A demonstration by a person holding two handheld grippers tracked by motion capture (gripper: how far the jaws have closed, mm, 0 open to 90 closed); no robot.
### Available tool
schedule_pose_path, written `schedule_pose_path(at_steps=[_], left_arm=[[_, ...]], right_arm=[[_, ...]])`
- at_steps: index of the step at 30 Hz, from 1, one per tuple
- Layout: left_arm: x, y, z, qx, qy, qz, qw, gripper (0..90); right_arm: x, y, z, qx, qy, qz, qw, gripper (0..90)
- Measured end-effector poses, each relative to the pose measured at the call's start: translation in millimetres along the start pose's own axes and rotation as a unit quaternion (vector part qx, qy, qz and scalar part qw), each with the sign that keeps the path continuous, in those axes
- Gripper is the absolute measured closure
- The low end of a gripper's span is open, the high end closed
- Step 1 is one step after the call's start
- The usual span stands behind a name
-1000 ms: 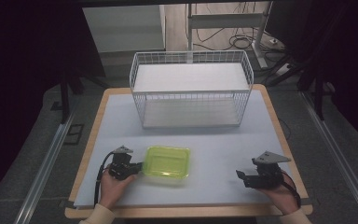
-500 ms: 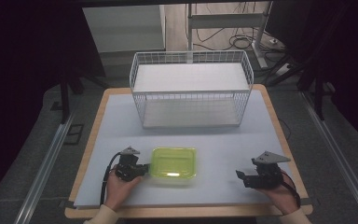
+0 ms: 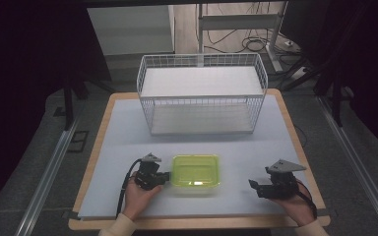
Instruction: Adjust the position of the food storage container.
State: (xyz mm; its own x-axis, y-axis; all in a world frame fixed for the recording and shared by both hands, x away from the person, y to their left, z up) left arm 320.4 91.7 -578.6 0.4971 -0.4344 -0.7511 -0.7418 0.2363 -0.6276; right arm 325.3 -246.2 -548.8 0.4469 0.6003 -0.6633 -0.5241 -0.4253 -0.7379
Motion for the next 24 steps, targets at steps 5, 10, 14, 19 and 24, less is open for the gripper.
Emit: schedule_pose_path(at_steps=[5, 10, 14, 19, 24], left_arm=[[6.0, -3.6, -9.2, 0.005, 0.002, 0.002, 1.0, 90.0], [9.0, -5.5, -13.1, 0.005, 0.006, 0.002, 1.0, 90.0], [2.9, -5.2, -8.2, -0.003, 0.009, -0.003, 0.9999, 90.0], [-18.3, -5.3, 6.1, -0.034, 0.014, -0.031, 0.9988, 90.0], [-39.0, -2.3, 17.4, -0.051, 0.013, -0.057, 0.997, 85.8]], right_arm=[[-0.5, -0.1, -0.4, 0.0, 0.0, 0.0, 1.0, 20.6], [-0.5, -0.3, 0.5, 0.0, -0.001, -0.002, 1.0, 20.6], [-0.9, -0.8, 1.0, 0.001, -0.003, -0.005, 1.0, 20.5], [-1.6, -3.5, 4.5, 0.001, -0.016, -0.016, 0.9997, 20.1], [-1.9, -6.4, 7.7, 0.007, -0.033, -0.03, 0.999, 19.1]])
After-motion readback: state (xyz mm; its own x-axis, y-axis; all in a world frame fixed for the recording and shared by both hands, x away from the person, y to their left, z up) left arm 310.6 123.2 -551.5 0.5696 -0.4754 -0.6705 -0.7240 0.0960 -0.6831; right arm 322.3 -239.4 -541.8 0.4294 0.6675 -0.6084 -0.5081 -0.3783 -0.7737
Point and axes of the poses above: each handheld gripper's, and its own axes: x roughly forward along the jaws, y roughly out of its underside, z roughly to its left, the point moved 7 cm from there along x, roughly forward along the jaws, and after that the axes turned 12 degrees about -y, right-handed, at the moved point
